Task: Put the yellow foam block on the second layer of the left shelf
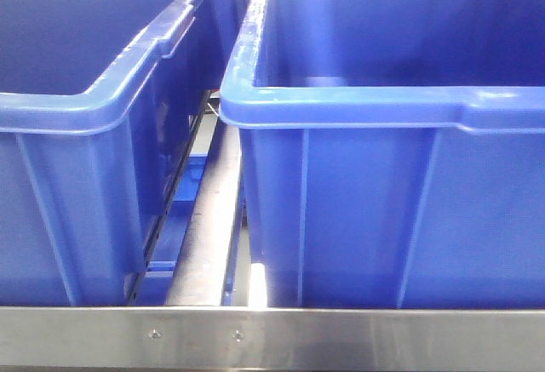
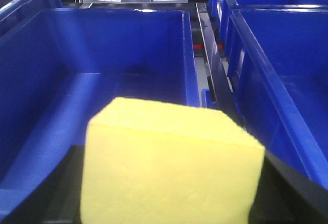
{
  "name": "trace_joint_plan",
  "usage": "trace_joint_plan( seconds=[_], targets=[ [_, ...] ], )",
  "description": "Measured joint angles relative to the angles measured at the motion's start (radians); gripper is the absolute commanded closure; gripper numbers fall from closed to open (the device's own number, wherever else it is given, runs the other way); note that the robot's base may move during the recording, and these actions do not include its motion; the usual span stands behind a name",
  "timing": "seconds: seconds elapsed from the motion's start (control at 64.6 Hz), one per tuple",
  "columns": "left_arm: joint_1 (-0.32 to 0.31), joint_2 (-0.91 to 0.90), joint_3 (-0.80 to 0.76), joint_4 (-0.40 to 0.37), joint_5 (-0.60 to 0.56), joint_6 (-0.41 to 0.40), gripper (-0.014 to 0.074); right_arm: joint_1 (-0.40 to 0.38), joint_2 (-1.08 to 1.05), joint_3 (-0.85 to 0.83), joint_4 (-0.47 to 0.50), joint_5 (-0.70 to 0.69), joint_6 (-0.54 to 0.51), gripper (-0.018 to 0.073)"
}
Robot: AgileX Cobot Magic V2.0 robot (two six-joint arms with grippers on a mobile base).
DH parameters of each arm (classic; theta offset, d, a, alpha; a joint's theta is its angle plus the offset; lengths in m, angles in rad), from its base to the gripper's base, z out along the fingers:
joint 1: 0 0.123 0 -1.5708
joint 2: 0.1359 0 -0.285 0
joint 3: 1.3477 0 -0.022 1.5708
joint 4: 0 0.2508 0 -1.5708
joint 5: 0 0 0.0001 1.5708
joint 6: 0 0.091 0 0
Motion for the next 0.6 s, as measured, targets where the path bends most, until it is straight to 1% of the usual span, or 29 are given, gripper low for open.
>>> trace_joint_plan(
  seconds=[0.603],
  targets=[
    [0.0,0.0,0.0,0.0,0.0,0.0,0.046,0.0,0.0,0.0,0.0,0.0,0.0,0.0239]
  ],
)
